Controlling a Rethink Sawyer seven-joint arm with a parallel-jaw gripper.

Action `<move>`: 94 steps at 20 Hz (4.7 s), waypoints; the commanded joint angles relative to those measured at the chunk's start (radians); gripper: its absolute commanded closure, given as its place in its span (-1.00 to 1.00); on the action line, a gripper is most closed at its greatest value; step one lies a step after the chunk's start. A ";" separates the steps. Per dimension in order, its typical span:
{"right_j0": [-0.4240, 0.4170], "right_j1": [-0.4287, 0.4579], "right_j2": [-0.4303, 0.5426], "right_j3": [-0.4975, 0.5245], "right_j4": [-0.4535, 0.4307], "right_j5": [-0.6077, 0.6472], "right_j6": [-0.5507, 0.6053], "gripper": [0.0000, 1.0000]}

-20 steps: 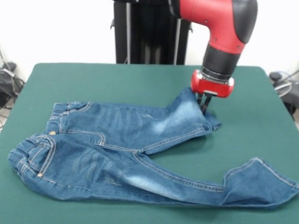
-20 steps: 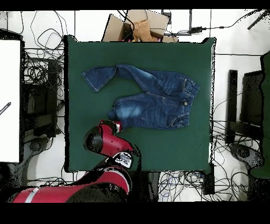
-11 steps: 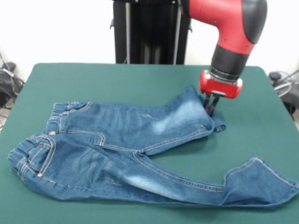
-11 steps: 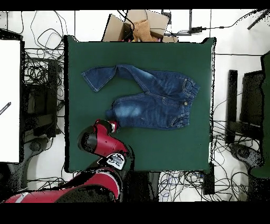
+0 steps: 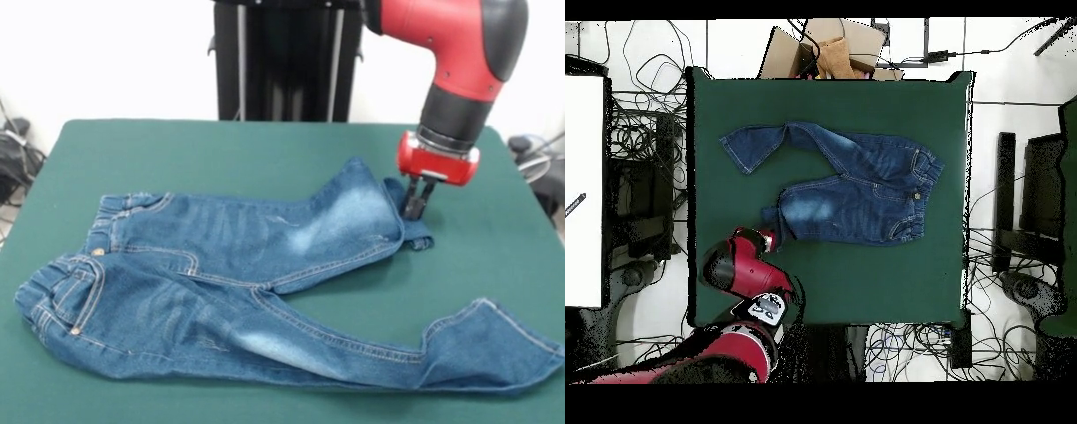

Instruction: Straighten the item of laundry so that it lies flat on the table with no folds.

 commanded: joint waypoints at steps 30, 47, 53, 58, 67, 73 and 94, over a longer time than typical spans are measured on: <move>0.079 -0.089 0.103 0.032 0.152 0.163 0.370 1.00; -0.089 -0.169 0.098 0.098 0.036 0.176 0.260 1.00; -0.150 -0.112 0.108 0.082 -0.055 0.119 0.269 1.00; -0.175 -0.066 0.116 0.058 -0.105 0.081 0.290 1.00; -0.154 0.008 0.112 -0.003 -0.117 0.049 0.320 1.00; -0.132 0.036 0.107 -0.030 -0.103 0.041 0.331 1.00; -0.071 -0.054 0.070 -0.021 -0.040 0.163 0.334 1.00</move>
